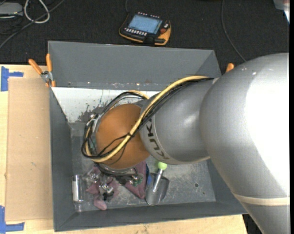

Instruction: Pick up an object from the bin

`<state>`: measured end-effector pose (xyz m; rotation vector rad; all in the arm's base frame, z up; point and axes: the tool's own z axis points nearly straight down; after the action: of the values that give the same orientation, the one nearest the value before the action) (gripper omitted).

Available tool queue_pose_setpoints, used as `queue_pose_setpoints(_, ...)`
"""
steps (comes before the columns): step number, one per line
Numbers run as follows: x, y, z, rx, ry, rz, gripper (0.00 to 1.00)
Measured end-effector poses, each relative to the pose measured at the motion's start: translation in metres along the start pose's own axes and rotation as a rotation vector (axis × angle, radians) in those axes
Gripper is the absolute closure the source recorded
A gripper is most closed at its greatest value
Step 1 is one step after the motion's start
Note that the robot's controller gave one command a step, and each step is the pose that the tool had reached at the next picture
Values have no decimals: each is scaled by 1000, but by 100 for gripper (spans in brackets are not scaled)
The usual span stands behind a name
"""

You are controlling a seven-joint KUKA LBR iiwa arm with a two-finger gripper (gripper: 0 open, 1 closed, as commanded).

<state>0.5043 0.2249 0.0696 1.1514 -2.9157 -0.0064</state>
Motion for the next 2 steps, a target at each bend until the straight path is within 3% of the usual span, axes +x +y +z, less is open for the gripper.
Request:
queue_pose_setpoints(1, -6, 8, -8, 1, 3, -62, 100)
queue_pose_setpoints(2, -3, 6, -59, 1, -3, -30, 100)
